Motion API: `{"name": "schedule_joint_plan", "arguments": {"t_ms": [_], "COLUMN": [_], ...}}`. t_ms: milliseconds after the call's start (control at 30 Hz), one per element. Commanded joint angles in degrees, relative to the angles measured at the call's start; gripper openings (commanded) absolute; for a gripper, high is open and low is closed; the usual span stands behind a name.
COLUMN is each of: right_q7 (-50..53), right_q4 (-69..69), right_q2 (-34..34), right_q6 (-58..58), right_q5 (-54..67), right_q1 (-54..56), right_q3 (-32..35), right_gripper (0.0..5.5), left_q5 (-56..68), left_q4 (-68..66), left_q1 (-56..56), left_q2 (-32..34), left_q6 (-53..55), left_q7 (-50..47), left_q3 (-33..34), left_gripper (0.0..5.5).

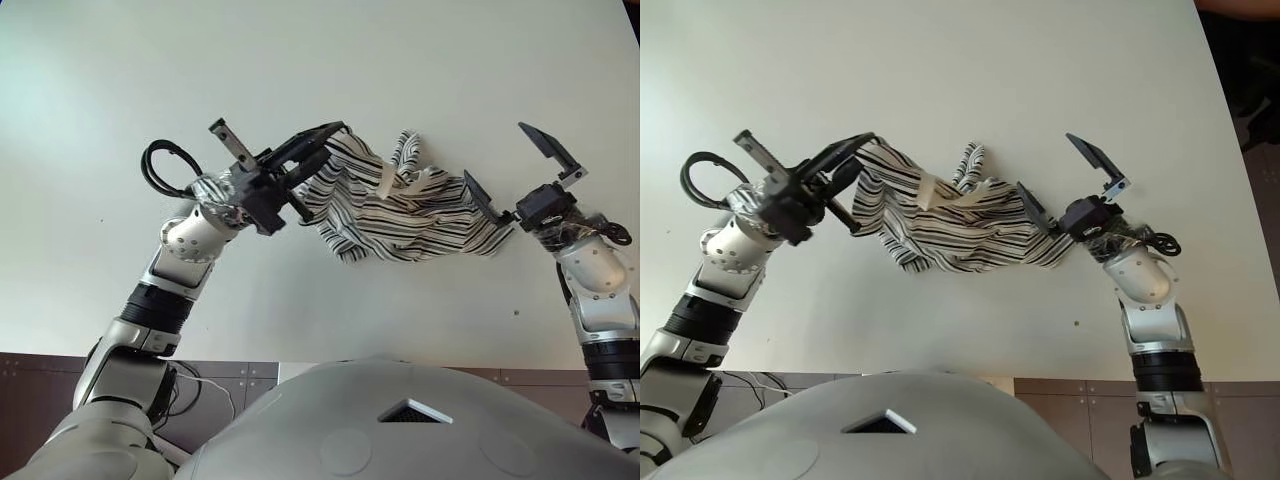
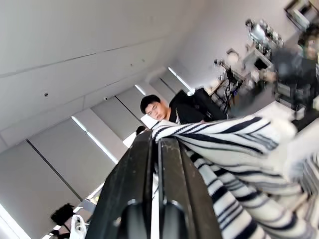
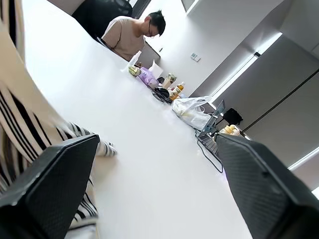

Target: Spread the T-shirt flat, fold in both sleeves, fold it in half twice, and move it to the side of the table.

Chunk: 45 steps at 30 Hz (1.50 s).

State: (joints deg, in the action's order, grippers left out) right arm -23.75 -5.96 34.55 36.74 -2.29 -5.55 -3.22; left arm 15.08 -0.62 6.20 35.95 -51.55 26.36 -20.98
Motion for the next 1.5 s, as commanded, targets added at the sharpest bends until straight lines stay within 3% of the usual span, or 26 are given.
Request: {"name": "schedule_joint_plan", "arguments": {"t_ms": [33,200,333,567,667,900,1033,1500], "right_q7": [-4.65,-4.19,-7.79,-24.07,-24.26,-22.54,-23.31,-30.46], "right_q4": [-1.67,-8.25,-5.31,6.12,4.02,-5.47,-9.32,-20.67], "right_q2": [1.24,2.28,1.92,8.27,8.62,3.62,-0.25,0.40], "right_q6": [0.15,-0.19,-1.03,-7.64,-10.32,-10.80,-13.80,-11.67], "right_q5": [-3.23,-11.73,-3.20,10.07,6.24,-2.31,-1.11,-4.46], "right_q1": [0.37,2.98,5.30,6.32,10.37,17.00,22.48,25.83], "right_q3": [-4.00,-6.21,-4.72,-6.35,-6.26,-11.14,-11.45,-15.12], "right_gripper": [4.25,4.25,4.25,4.25,4.25,4.25,4.25,4.25], "left_q5": [11.07,12.85,1.60,-17.78,-22.28,-25.38,-28.43,-29.12], "left_q4": [4.74,-1.57,-8.39,-23.61,-27.07,-30.38,-33.02,-39.74], "left_q1": [-5.12,-13.48,-17.45,-11.63,-10.72,-12.69,-12.85,-7.28], "left_q2": [4.55,9.57,10.03,6.08,6.16,9.48,11.29,11.05], "left_q6": [2.99,7.16,6.74,2.43,1.30,0.82,1.39,1.35], "left_q7": [9.49,26.83,31.28,26.45,24.05,19.86,15.76,9.84], "left_q3": [-0.54,-3.95,-5.72,-5.56,-5.86,-5.49,-5.28,-5.04], "left_gripper": [0.12,0.12,0.12,0.12,0.12,0.12,0.12,0.12]}}
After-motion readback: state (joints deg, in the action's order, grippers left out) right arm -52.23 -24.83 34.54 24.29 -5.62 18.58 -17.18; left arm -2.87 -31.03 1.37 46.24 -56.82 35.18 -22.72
